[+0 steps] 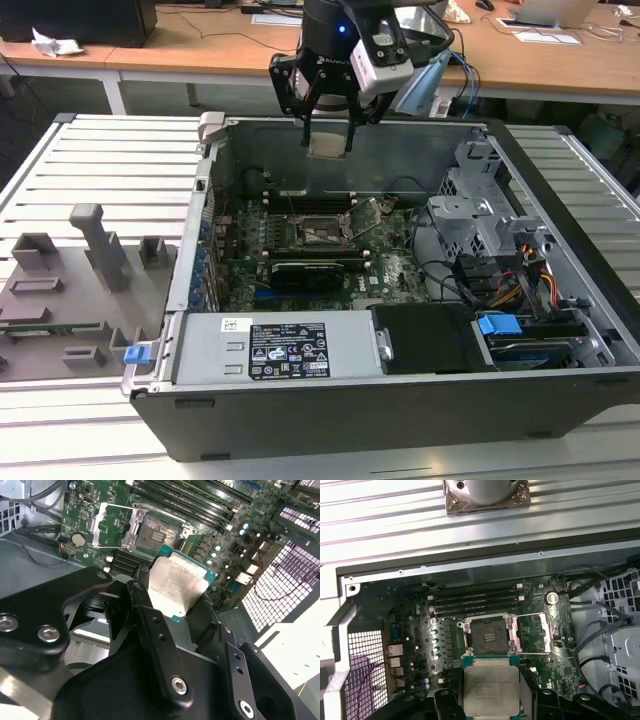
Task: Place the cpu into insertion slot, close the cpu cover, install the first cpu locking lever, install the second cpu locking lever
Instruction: 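Place the cpu into insertion slot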
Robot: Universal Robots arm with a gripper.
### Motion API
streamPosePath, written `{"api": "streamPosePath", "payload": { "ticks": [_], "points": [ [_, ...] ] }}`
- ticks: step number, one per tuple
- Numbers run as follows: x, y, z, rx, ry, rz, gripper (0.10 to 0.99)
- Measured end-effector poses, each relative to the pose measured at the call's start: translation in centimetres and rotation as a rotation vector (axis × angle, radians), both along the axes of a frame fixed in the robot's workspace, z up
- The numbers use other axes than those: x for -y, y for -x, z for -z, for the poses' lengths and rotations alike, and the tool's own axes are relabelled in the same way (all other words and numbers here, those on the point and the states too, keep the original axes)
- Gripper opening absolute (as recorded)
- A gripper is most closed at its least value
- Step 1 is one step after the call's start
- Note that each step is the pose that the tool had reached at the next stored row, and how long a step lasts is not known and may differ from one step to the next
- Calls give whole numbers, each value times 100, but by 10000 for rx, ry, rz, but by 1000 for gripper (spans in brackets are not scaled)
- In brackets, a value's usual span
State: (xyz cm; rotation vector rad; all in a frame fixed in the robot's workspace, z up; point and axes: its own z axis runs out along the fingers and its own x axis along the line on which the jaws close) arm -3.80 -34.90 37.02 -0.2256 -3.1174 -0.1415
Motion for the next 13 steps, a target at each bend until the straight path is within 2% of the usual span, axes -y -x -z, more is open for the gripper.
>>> {"api": "streamPosePath", "payload": {
  "ticks": [13],
  "points": [
    [0, 0, 8, 0, 0, 648, 541]
  ]
}}
